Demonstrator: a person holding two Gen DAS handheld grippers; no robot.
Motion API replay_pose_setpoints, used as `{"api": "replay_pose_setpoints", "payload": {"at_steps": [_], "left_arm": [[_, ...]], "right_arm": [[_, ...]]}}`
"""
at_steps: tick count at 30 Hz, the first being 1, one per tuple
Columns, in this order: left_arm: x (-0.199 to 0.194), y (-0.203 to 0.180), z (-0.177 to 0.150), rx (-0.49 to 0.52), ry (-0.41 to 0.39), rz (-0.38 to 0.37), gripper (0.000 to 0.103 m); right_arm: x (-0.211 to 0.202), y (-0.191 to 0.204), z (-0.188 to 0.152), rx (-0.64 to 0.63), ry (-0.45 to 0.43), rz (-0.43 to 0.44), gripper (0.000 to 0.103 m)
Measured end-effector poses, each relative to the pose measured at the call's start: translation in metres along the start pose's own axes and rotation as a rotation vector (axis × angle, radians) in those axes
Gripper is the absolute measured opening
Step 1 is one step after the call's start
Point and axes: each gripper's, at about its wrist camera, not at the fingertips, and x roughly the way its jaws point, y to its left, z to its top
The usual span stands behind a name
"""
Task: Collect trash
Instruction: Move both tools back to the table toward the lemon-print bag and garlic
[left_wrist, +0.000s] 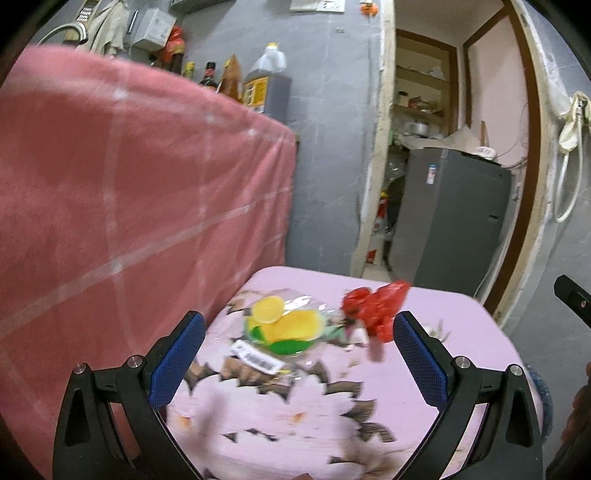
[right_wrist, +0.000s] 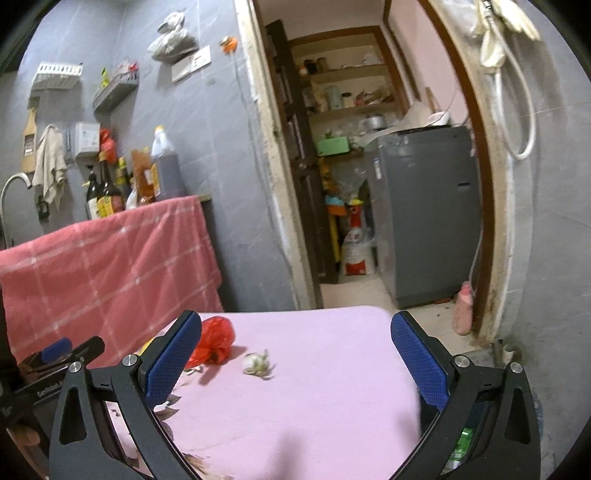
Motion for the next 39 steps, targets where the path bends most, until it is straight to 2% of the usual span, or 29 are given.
{"api": "replay_pose_setpoints", "payload": {"at_steps": [6, 15, 24, 28, 34, 39], "left_arm": [[0.019, 0.017, -0.003, 0.001, 0.052, 0.01, 0.099], [0.062, 0.028, -0.007, 0.016, 0.213, -0.013, 0.099], [0.089, 0.029, -0.009, 0.029, 0.333, -0.048, 0.099], [0.096, 0.026, -0.012, 0.053, 0.373, -0.04, 0.099], [0.105, 0.019, -0.014, 0.093, 0.417, -0.01, 0.098], [0.118, 0.019, -0.018, 0.099, 0.48, 0.016, 0.076]], "right_arm": [[0.028, 0.017, -0.006, -0.022, 0.045, 0.026, 0.103], [0.079, 0.026, -0.015, -0.037, 0.174, 0.021, 0.103], [0.135, 0.03, -0.026, -0.083, 0.401, 0.008, 0.103], [0.152, 0.036, -0.033, -0.104, 0.465, 0.006, 0.102], [0.168, 0.039, -0.041, -0.106, 0.551, 0.012, 0.093], [0.183, 0.045, -0.046, -0.117, 0.628, 0.015, 0.085]]}}
